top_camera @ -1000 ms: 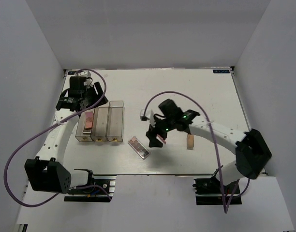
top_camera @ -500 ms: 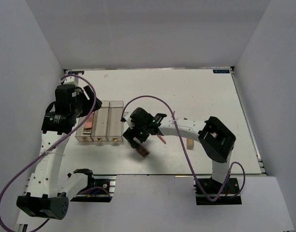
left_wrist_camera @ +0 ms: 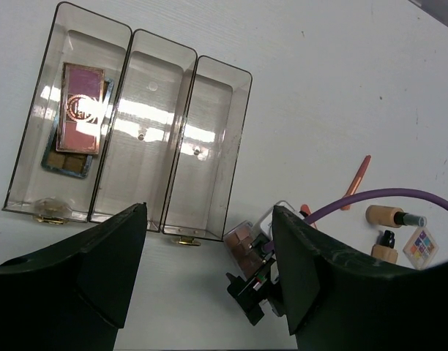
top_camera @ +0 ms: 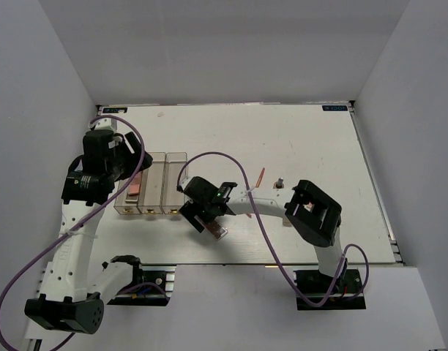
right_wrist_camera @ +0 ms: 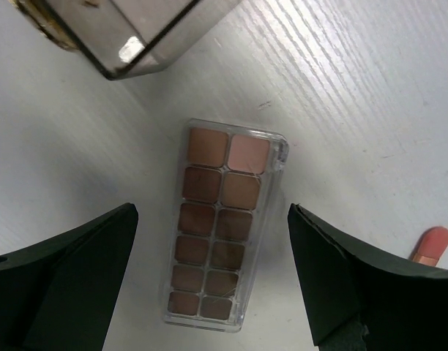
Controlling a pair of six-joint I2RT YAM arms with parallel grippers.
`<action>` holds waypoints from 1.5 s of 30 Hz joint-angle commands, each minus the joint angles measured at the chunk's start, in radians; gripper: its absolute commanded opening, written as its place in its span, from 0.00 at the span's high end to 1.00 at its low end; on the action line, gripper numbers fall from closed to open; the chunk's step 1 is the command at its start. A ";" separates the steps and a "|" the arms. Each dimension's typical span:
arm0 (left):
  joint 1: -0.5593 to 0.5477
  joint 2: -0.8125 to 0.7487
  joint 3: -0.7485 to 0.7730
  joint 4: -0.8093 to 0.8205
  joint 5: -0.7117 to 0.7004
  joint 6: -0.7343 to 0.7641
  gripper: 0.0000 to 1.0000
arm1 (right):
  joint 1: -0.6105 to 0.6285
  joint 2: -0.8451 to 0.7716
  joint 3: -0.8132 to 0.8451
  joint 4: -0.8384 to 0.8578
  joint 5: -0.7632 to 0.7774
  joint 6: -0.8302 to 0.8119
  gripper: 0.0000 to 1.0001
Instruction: Organize the makeup
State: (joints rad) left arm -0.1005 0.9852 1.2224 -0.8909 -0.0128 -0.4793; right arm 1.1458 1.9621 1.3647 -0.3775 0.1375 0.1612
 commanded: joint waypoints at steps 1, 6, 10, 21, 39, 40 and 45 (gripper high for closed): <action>-0.002 -0.025 0.029 -0.006 -0.010 -0.005 0.21 | -0.004 0.015 -0.015 -0.008 0.045 0.034 0.11; -0.002 -0.039 0.031 -0.010 -0.004 -0.010 0.21 | -0.012 0.024 -0.045 -0.011 0.018 0.046 0.13; -0.002 -0.060 0.034 0.003 0.011 -0.012 0.21 | -0.017 0.027 -0.059 -0.008 -0.004 0.054 0.20; -0.002 -0.108 0.069 0.101 0.128 -0.038 0.21 | -0.090 -0.022 -0.058 -0.063 -0.062 0.043 0.69; -0.002 -0.080 0.180 0.290 0.290 -0.116 0.20 | -0.210 0.098 0.586 -0.153 -0.243 -0.097 0.96; -0.002 -0.077 0.181 0.305 0.295 -0.119 0.20 | -0.207 0.137 0.655 -0.162 -0.249 -0.080 0.96; -0.002 -0.066 0.192 0.329 0.315 -0.125 0.20 | -0.186 0.324 0.984 -0.134 -0.346 0.058 0.99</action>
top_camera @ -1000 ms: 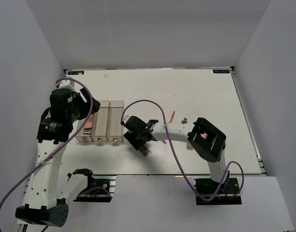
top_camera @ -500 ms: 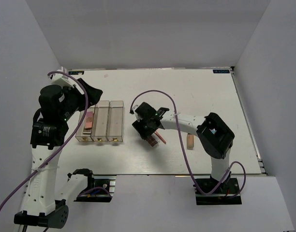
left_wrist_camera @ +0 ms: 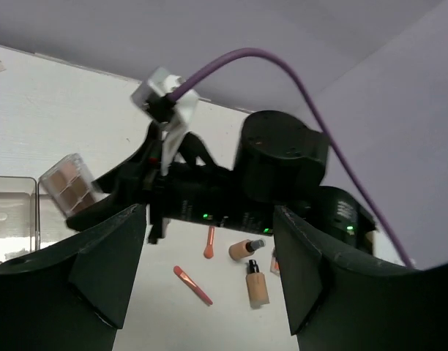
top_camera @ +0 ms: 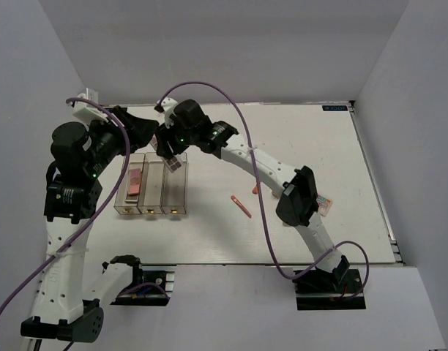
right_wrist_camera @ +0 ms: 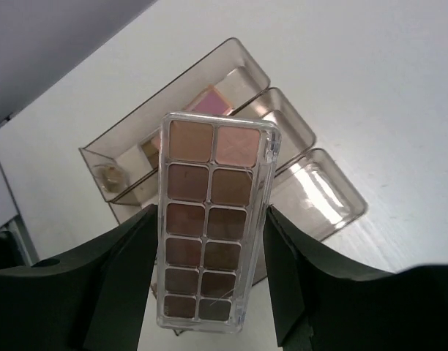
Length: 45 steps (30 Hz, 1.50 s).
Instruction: Organize the makeup
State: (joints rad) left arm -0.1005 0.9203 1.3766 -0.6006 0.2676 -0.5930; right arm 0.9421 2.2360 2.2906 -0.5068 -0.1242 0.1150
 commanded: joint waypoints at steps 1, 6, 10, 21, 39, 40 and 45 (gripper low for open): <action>-0.002 -0.001 0.038 0.042 0.035 -0.011 0.20 | 0.021 0.042 0.028 0.093 -0.091 0.123 0.99; -0.002 -0.012 0.027 0.051 0.035 -0.011 0.20 | 0.046 0.022 -0.112 0.312 -0.143 0.230 1.00; -0.002 -0.008 0.024 0.058 0.038 -0.010 0.20 | 0.052 0.056 -0.115 0.470 -0.195 0.325 1.00; -0.002 -0.014 0.047 0.009 0.033 -0.013 0.20 | 0.073 0.200 -0.155 0.951 -0.140 0.491 1.00; -0.002 -0.032 0.016 -0.042 0.022 -0.018 0.19 | 0.129 0.401 0.041 1.010 0.106 0.509 0.94; -0.002 -0.032 0.015 -0.045 0.019 -0.018 0.19 | 0.132 0.402 0.041 1.010 0.110 0.511 0.94; -0.002 -0.037 0.006 -0.048 0.016 -0.019 0.20 | 0.152 0.415 0.029 1.008 0.156 0.528 0.89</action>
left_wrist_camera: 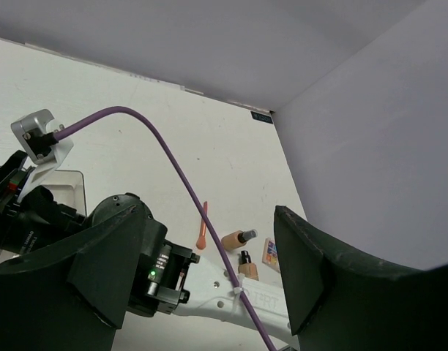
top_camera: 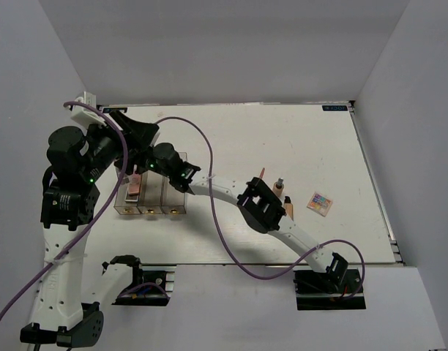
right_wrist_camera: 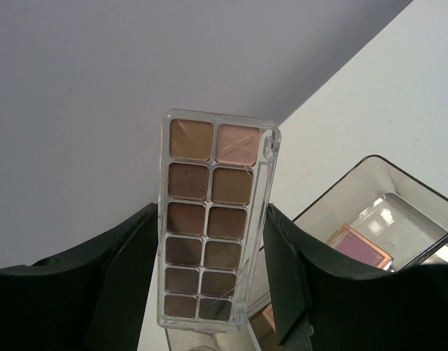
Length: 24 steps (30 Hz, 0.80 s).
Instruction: Organize the makeup
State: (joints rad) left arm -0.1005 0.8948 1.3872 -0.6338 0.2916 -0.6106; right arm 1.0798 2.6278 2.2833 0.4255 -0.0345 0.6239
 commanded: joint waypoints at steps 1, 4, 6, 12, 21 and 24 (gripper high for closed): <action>-0.002 -0.011 -0.005 -0.018 -0.009 -0.002 0.19 | 0.014 0.031 0.036 0.076 0.076 0.022 0.87; -0.002 -0.011 -0.005 -0.026 -0.011 0.000 0.19 | 0.022 0.037 0.035 0.076 0.076 0.017 0.82; -0.002 -0.013 -0.007 -0.027 -0.014 0.000 0.19 | 0.023 0.040 0.027 0.073 0.079 0.011 0.78; -0.002 -0.016 -0.013 -0.027 -0.017 -0.002 0.19 | 0.020 0.034 -0.007 0.075 0.073 -0.016 0.59; -0.002 -0.025 -0.025 -0.014 -0.014 -0.014 0.19 | 0.011 -0.006 -0.067 0.091 0.045 -0.049 0.29; -0.002 -0.025 -0.022 -0.013 -0.012 -0.015 0.19 | 0.009 -0.014 -0.073 0.093 0.045 -0.061 0.28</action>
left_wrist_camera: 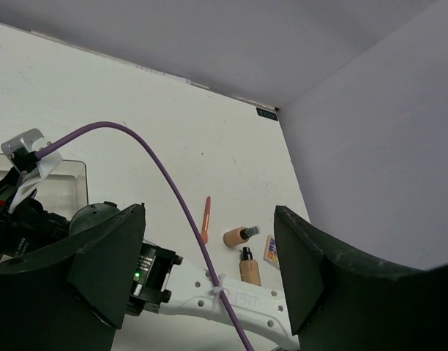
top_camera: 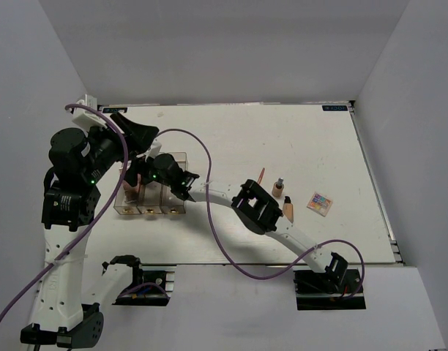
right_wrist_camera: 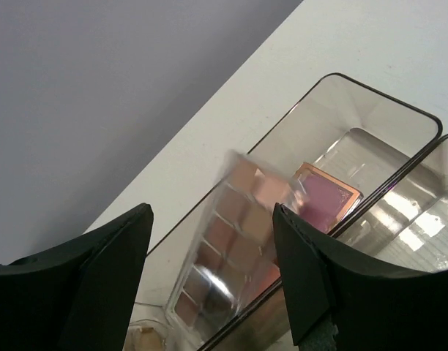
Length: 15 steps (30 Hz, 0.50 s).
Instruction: Organize the makeup
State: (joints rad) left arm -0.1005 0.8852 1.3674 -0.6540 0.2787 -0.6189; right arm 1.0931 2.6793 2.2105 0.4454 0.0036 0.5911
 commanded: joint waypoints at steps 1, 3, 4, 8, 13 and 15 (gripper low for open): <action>-0.002 -0.017 -0.001 0.005 -0.001 -0.007 0.19 | -0.007 -0.070 -0.002 0.075 0.007 -0.030 0.27; -0.002 -0.022 -0.001 -0.001 -0.001 -0.008 0.19 | -0.007 -0.079 -0.005 0.079 0.007 -0.040 0.26; -0.002 -0.026 -0.001 0.001 -0.004 -0.008 0.19 | -0.009 -0.084 -0.006 0.087 -0.032 -0.048 0.24; -0.002 -0.029 -0.004 0.007 0.001 -0.016 0.19 | -0.016 -0.127 -0.027 0.125 -0.085 -0.092 0.24; -0.002 -0.028 -0.021 0.051 0.039 -0.034 0.19 | -0.058 -0.260 -0.132 0.180 -0.189 -0.171 0.25; -0.002 -0.020 -0.031 0.079 0.057 -0.041 0.20 | -0.081 -0.338 -0.213 0.188 -0.256 -0.189 0.27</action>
State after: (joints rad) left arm -0.1005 0.8658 1.3552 -0.6235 0.2939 -0.6441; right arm 1.0557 2.5111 2.0426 0.5140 -0.1528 0.4713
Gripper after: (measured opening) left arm 0.803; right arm 0.736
